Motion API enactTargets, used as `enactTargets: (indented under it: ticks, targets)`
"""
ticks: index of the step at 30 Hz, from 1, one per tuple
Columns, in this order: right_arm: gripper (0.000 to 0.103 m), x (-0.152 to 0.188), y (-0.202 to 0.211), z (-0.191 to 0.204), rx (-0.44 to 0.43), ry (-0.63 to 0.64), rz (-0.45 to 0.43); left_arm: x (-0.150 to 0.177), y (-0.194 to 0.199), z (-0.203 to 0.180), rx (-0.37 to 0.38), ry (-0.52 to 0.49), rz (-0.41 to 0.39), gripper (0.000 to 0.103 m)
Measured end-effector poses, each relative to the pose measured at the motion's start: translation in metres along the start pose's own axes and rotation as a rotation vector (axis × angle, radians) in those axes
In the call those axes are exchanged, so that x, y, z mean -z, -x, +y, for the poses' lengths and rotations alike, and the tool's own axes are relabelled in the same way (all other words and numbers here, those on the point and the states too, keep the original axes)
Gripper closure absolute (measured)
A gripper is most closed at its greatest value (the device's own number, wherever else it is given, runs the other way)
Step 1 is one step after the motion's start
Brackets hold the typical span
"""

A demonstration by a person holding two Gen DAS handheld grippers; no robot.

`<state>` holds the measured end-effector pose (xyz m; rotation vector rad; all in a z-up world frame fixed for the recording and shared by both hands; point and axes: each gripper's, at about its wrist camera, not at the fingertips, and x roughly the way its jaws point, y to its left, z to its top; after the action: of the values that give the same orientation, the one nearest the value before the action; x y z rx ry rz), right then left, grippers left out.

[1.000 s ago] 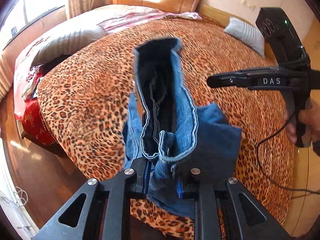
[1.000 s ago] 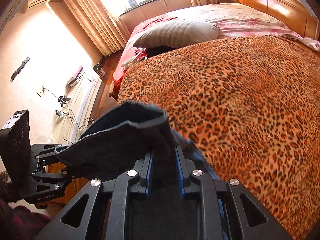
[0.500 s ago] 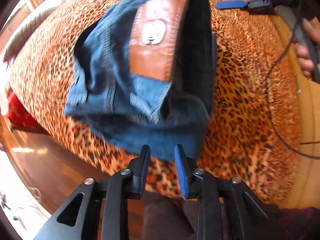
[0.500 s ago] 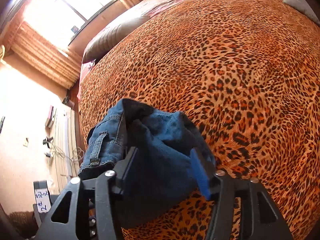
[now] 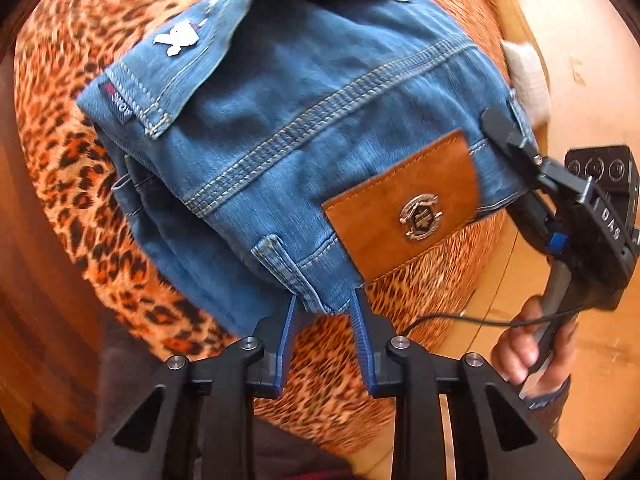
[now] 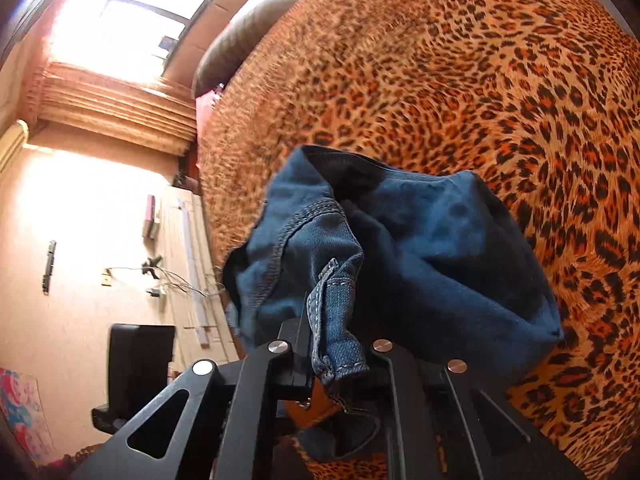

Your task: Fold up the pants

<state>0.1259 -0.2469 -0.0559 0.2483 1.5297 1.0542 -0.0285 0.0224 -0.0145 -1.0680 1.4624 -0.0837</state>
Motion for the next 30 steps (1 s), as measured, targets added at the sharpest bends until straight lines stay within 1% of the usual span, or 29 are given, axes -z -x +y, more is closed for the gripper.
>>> enactTargets:
  ticks: [1, 2, 3, 4, 5, 6, 7, 9, 10, 11, 12, 13, 14, 15, 16, 17, 18, 19, 20, 21, 22, 23, 24, 25, 26, 27, 28, 30]
  targets:
    - [0.093, 0.012, 0.014, -0.001, -0.024, -0.009, -0.03, 0.005, -0.002, -0.001, -0.037, -0.031, 0.005, 0.076]
    - [0.093, 0.022, 0.018, -0.01, -0.026, -0.036, -0.037, 0.009, -0.01, 0.003, -0.07, -0.039, 0.028, 0.075]
    - [0.093, 0.032, 0.014, -0.029, 0.007, -0.076, -0.021, 0.01, -0.019, 0.009, -0.083, -0.031, 0.055, 0.075]
    - [0.092, 0.04, 0.009, -0.051, 0.081, -0.115, -0.005, 0.012, -0.028, 0.018, -0.088, -0.007, 0.088, 0.077]
    - [0.09, 0.045, 0.004, -0.074, 0.122, -0.166, 0.01, 0.014, -0.033, 0.027, -0.1, 0.027, 0.107, 0.079]
    - [0.089, 0.05, 0.0, -0.096, 0.114, -0.238, 0.009, 0.015, -0.032, 0.032, -0.092, 0.044, 0.104, 0.079]
    - [0.087, 0.052, 0.002, -0.109, 0.093, -0.292, -0.019, 0.013, -0.026, 0.033, -0.065, 0.052, 0.081, 0.078]
    - [0.083, 0.055, 0.005, -0.115, 0.043, -0.334, -0.051, 0.015, -0.007, 0.03, -0.013, 0.048, 0.01, 0.075]
    - [0.081, 0.056, 0.005, -0.114, 0.039, -0.323, -0.058, 0.014, 0.0, 0.026, 0.005, 0.046, -0.025, 0.073]
    - [0.078, 0.056, 0.004, -0.11, 0.041, -0.304, -0.056, 0.009, 0.006, 0.019, 0.032, 0.044, -0.061, 0.069]
    - [0.076, 0.056, 0.003, -0.107, 0.046, -0.29, -0.05, 0.004, 0.009, 0.011, 0.059, 0.028, -0.079, 0.065]
    - [0.075, 0.057, 0.005, -0.104, 0.057, -0.281, -0.047, -0.003, 0.011, -0.001, 0.075, 0.001, -0.098, 0.064]
    - [0.075, 0.057, 0.005, -0.1, 0.07, -0.274, -0.04, -0.003, 0.013, -0.008, 0.072, -0.021, -0.116, 0.059]
    - [0.074, 0.055, 0.005, -0.097, 0.081, -0.27, -0.033, -0.01, 0.01, -0.014, 0.053, -0.041, -0.136, 0.054]
    - [0.074, 0.053, 0.005, -0.092, 0.079, -0.265, -0.033, -0.018, 0.005, -0.016, 0.0, -0.05, -0.151, 0.052]
    - [0.074, 0.053, 0.006, -0.089, 0.08, -0.255, -0.033, -0.025, -0.007, -0.016, -0.085, -0.046, -0.146, 0.055]
    - [0.066, 0.052, 0.006, -0.086, 0.11, -0.242, -0.025, -0.024, -0.021, -0.014, -0.13, -0.041, -0.114, 0.062]
    - [0.062, 0.051, 0.005, -0.083, 0.143, -0.226, -0.014, -0.023, -0.034, -0.009, -0.143, -0.028, -0.077, 0.063]
    - [0.059, 0.051, 0.006, -0.081, 0.175, -0.207, 0.0, -0.023, -0.034, -0.004, -0.117, -0.003, -0.062, 0.067]
    - [0.059, 0.048, 0.005, -0.08, 0.198, -0.196, 0.008, -0.02, -0.031, -0.004, -0.095, 0.009, -0.063, 0.071]
    - [0.057, 0.045, 0.008, -0.075, 0.214, -0.184, 0.005, -0.015, -0.021, -0.002, -0.077, -0.001, -0.073, 0.071]
    - [0.054, 0.038, 0.012, -0.068, 0.228, -0.169, -0.018, -0.01, -0.008, -0.001, -0.059, -0.021, -0.096, 0.071]
    - [0.053, 0.032, 0.019, -0.062, 0.232, -0.145, -0.051, -0.007, 0.008, 0.002, -0.046, -0.026, -0.128, 0.069]
    - [0.045, 0.024, 0.025, -0.053, 0.223, -0.117, -0.086, -0.005, 0.017, 0.005, -0.035, -0.023, -0.157, 0.068]
    - [0.033, 0.015, 0.028, -0.045, 0.207, -0.092, -0.115, -0.005, 0.027, 0.008, -0.025, -0.016, -0.187, 0.062]
    - [0.027, 0.006, 0.028, -0.038, 0.195, -0.075, -0.131, -0.008, 0.036, 0.01, -0.017, -0.001, -0.222, 0.057]
    - [0.022, -0.005, 0.023, -0.03, 0.184, -0.057, -0.132, -0.013, 0.046, 0.013, -0.013, 0.016, -0.257, 0.056]
    - [0.022, -0.027, 0.002, -0.019, 0.158, -0.03, -0.102, -0.02, 0.06, 0.025, -0.035, 0.038, -0.296, 0.056]
